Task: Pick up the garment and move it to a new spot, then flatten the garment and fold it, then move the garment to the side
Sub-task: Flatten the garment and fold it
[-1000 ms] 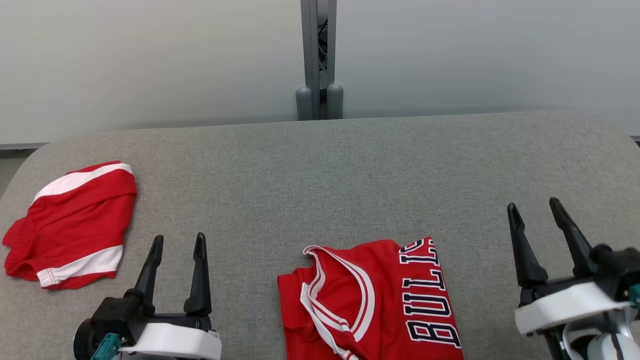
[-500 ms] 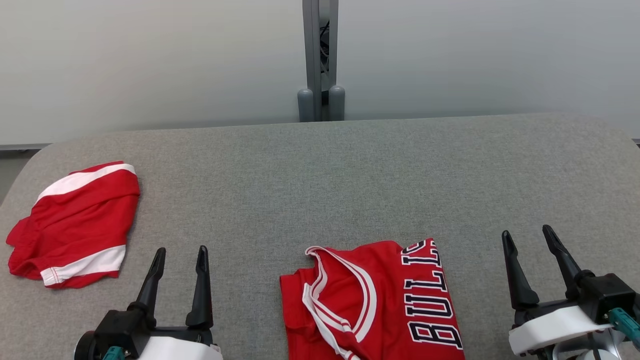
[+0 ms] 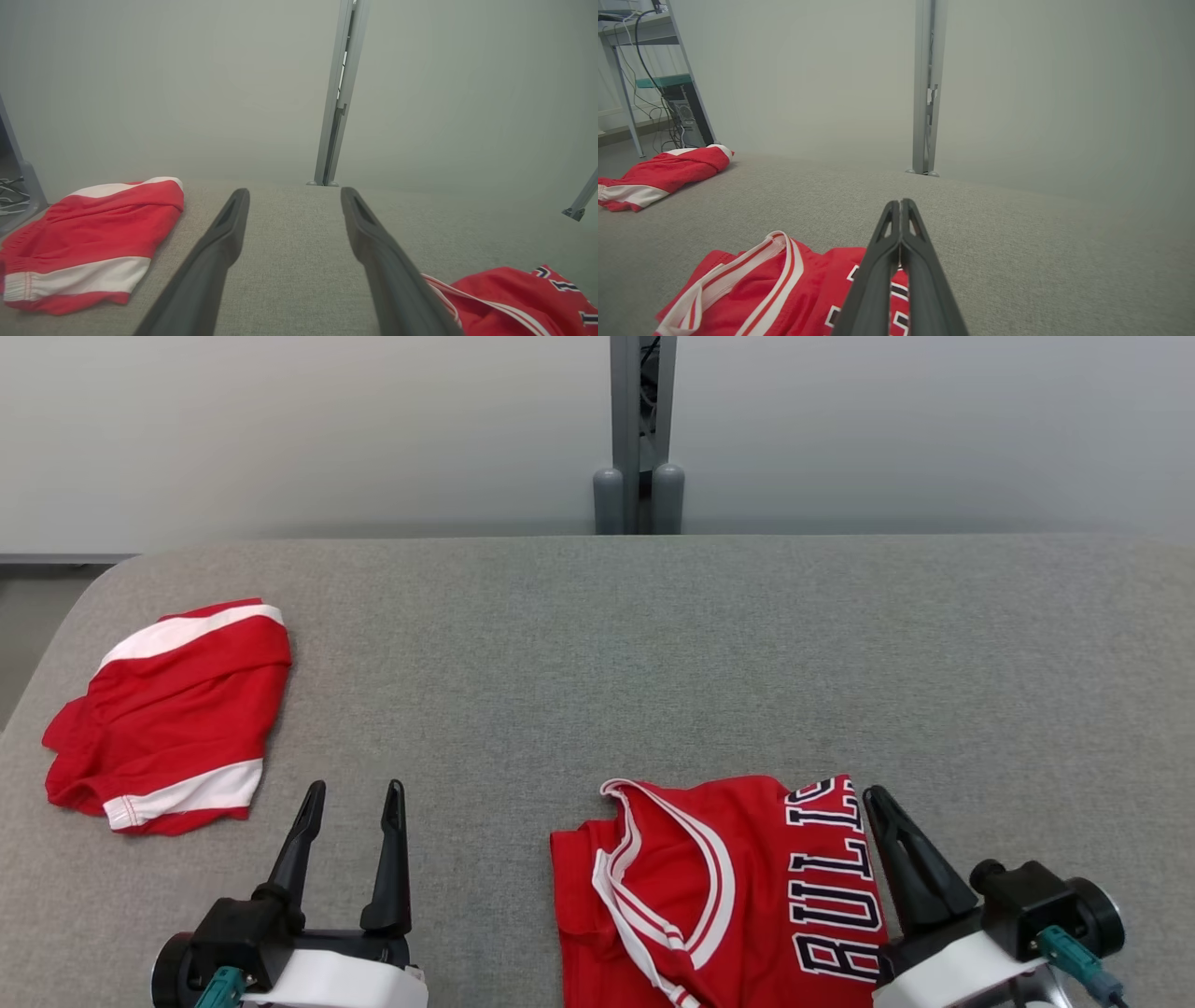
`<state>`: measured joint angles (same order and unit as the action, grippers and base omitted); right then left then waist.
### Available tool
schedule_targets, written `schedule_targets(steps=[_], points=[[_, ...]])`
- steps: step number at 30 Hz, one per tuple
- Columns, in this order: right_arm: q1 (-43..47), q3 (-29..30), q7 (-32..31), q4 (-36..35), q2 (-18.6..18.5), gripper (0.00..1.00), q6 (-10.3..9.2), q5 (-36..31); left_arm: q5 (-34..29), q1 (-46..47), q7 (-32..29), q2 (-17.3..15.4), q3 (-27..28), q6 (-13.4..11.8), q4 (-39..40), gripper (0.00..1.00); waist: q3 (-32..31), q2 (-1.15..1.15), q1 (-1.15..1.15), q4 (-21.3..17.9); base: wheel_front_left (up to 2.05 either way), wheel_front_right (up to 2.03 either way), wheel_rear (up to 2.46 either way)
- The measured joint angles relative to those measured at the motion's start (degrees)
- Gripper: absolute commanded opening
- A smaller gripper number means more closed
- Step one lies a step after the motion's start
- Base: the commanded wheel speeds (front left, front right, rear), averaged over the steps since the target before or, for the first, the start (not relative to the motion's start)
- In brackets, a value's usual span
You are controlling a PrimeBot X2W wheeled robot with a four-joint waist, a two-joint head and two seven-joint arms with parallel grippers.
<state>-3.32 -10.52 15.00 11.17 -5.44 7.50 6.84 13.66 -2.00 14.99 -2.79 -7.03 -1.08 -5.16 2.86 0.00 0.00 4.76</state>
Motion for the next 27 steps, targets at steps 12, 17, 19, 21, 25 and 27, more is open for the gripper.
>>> schedule_targets(steps=[12,17,19,21,25,27], points=[[-4.3,-7.5,0.1,12.8,0.0,0.00,-0.01,1.8,-0.2,2.6,0.0,0.0,-1.0,0.5,-0.8,1.00,4.0,0.00,0.00,6.7,0.00,0.00,0.00],[-5.0,-6.9,0.1,18.0,0.1,0.00,-0.01,2.0,-0.3,2.8,0.0,0.0,-1.0,0.5,-0.7,1.00,4.6,0.00,0.00,8.5,0.00,0.00,0.00],[-5.7,-7.5,0.1,19.1,0.4,0.00,-0.01,2.7,-0.5,2.9,0.0,0.0,-1.0,0.5,-0.7,1.00,4.7,0.00,0.00,9.1,0.00,0.00,0.00],[-5.9,-9.3,0.1,19.2,0.8,0.00,-0.01,3.7,-0.5,2.9,0.0,0.0,-1.0,0.5,-0.7,1.00,4.8,0.00,0.00,9.5,0.00,0.00,0.00],[-5.8,-14.2,0.1,17.3,1.5,0.00,-0.01,5.6,-0.5,3.0,0.0,0.0,-1.0,0.5,-0.8,1.00,4.6,0.00,0.00,9.8,0.00,0.00,0.00],[-5.6,-16.4,0.1,16.8,1.6,0.00,0.00,6.6,-0.5,3.0,0.0,0.0,-0.9,0.5,-0.8,1.00,4.5,0.00,0.00,9.9,0.00,0.00,0.00]])
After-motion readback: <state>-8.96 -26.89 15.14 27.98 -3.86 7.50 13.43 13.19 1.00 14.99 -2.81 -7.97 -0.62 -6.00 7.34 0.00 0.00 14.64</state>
